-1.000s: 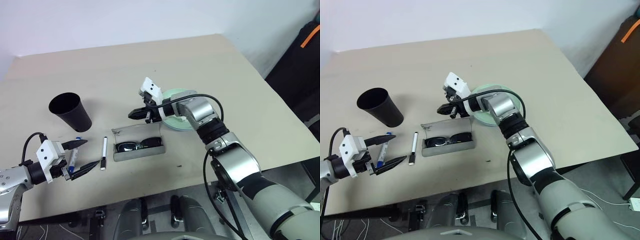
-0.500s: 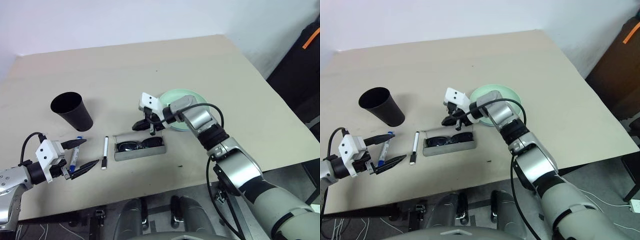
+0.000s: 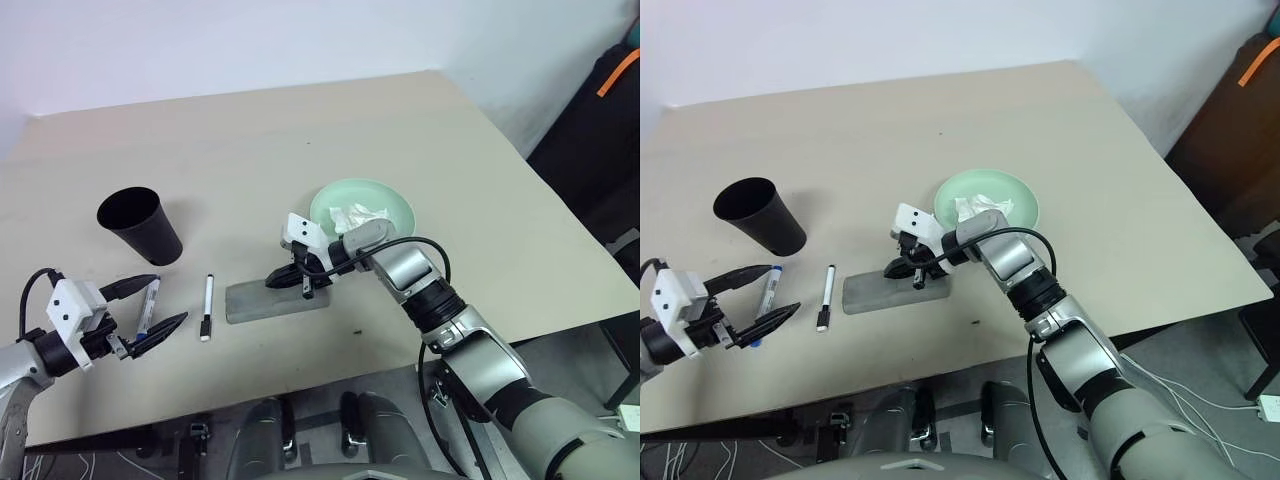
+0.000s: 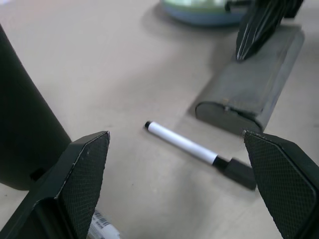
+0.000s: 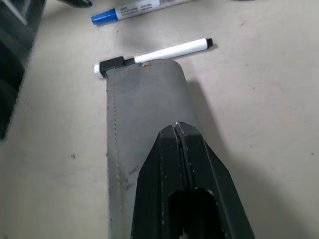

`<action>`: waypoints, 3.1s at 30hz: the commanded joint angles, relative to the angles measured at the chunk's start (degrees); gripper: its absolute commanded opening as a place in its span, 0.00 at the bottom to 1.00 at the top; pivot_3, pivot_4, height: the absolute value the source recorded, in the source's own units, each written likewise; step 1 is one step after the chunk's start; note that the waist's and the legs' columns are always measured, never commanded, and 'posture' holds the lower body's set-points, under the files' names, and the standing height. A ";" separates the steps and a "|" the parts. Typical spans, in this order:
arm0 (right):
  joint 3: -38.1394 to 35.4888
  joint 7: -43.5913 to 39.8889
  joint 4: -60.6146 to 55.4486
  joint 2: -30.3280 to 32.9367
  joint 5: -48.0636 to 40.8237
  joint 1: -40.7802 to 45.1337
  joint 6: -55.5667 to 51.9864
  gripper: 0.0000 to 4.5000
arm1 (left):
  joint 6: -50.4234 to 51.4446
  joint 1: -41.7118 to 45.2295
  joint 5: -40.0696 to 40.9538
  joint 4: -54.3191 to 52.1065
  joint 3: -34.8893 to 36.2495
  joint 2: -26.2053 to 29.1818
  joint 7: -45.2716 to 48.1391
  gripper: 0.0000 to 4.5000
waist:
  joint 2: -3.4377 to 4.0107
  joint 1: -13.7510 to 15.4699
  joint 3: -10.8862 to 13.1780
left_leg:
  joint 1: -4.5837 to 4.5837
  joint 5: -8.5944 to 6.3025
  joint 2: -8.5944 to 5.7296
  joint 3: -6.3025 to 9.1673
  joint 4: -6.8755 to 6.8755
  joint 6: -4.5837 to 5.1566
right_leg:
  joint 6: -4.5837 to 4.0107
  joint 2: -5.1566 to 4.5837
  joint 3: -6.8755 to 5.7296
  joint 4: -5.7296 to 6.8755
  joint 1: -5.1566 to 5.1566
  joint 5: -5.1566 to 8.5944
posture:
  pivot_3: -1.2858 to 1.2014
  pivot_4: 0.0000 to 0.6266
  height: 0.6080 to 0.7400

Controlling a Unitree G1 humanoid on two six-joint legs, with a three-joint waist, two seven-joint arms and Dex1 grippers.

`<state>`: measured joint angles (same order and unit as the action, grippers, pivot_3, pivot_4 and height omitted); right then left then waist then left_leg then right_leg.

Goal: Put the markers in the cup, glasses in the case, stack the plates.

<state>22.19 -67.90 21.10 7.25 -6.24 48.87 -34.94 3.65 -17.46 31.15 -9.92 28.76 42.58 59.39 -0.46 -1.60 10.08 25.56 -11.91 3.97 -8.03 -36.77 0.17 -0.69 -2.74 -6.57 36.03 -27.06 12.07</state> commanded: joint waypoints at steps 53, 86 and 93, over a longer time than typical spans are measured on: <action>-9.51 2.43 -2.85 11.64 -8.93 0.77 4.81 0.00 | 82.29 17.69 -1.72 -14.38 2.06 5.78 -45.43 0.06 | -0.09 -0.93 0.01 | -0.34 0.09 -0.14 0.17 0.25 -0.10 | 0.16 0.17 0.03 0.15 0.28 -0.11 | 0.52 0.24 1.00; -15.56 1.94 -15.72 13.66 -19.11 -4.04 6.99 1.00 | 28.02 24.59 3.35 -3.47 28.82 3.09 -24.19 0.06 | -0.15 0.63 0.01 | -0.15 0.08 -0.17 0.11 0.39 -0.12 | -0.30 0.02 0.02 -0.24 0.21 -0.15 | 0.52 0.24 1.00; -16.58 4.12 -13.51 12.21 -18.63 -3.63 8.78 1.00 | 12.77 32.98 2.36 0.46 20.12 0.74 -21.62 0.06 | -0.16 0.94 0.01 | -0.18 0.11 -0.17 0.02 0.39 -0.09 | -0.02 0.08 0.01 -0.18 0.27 -0.24 | 0.52 0.24 1.00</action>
<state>6.51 -64.30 8.36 20.00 -24.34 43.91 -27.29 20.04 14.61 34.22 -9.89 50.64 43.38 37.34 -0.62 -0.66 10.09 25.38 -11.81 3.80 -8.02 -36.43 0.09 -0.70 -2.66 -6.57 35.90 -26.78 11.83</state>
